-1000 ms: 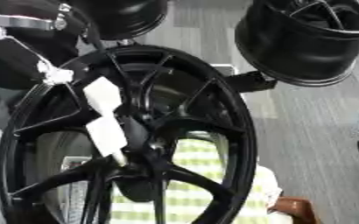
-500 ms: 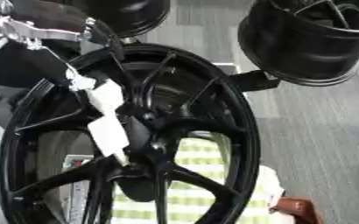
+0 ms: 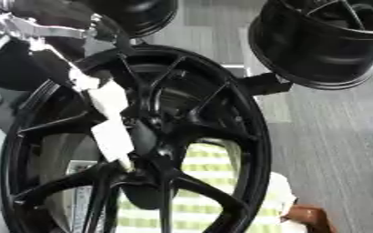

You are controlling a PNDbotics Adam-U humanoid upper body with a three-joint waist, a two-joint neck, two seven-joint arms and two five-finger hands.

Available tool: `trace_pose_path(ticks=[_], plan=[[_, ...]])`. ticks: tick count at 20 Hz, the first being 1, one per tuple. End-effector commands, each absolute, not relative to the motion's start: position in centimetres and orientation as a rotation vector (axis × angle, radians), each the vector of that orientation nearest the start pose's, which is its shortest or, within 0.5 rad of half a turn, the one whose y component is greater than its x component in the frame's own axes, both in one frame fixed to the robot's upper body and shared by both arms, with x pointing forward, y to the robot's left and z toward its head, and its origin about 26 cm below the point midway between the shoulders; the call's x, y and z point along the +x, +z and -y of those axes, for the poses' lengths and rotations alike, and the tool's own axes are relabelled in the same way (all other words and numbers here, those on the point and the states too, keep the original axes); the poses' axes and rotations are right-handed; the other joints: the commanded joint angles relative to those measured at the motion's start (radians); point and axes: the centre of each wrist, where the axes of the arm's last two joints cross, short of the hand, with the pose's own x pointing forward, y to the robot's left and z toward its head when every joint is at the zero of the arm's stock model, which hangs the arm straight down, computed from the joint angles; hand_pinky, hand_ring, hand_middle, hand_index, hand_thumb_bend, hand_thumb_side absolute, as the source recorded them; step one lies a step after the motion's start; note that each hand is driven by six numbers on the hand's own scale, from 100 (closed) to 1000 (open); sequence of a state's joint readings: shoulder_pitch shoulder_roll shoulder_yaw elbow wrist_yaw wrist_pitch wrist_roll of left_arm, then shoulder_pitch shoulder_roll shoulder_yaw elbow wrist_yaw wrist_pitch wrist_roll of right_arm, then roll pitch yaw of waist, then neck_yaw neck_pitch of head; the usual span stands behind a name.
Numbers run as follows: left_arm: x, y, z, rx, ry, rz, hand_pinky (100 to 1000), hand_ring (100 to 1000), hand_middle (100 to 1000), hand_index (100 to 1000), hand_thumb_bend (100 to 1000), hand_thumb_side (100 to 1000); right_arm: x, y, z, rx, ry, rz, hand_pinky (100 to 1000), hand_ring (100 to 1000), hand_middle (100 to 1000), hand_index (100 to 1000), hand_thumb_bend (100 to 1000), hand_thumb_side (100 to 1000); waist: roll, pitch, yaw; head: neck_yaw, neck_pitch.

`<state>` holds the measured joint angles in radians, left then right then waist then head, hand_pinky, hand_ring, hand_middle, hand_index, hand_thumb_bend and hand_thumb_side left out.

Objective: Pull the pin out of the wheel hub.

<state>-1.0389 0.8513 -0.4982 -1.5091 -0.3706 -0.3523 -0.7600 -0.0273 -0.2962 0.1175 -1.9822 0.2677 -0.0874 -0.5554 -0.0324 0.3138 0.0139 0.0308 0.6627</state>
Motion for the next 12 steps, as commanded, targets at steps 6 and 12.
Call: trace_pose_path(ticks=[6,12], plan=[[38.2,35.5,-24.7,-0.777,2.872,-1.58,866,850,821,896,171,761,26.3,11.8,25.3,-0.642,-0.007,2.199,916,841,674,808,100,678,0.004,-0.015,0.002,-0.005,-0.003],[36.7,36.5,-24.8,-0.793,2.834,-1.549,868,858,828,884,326,759,26.2,11.7,25.5,-0.653,0.005,2.193,917,840,673,808,100,678,0.012,-0.016,0.01,-0.021,0.0]])
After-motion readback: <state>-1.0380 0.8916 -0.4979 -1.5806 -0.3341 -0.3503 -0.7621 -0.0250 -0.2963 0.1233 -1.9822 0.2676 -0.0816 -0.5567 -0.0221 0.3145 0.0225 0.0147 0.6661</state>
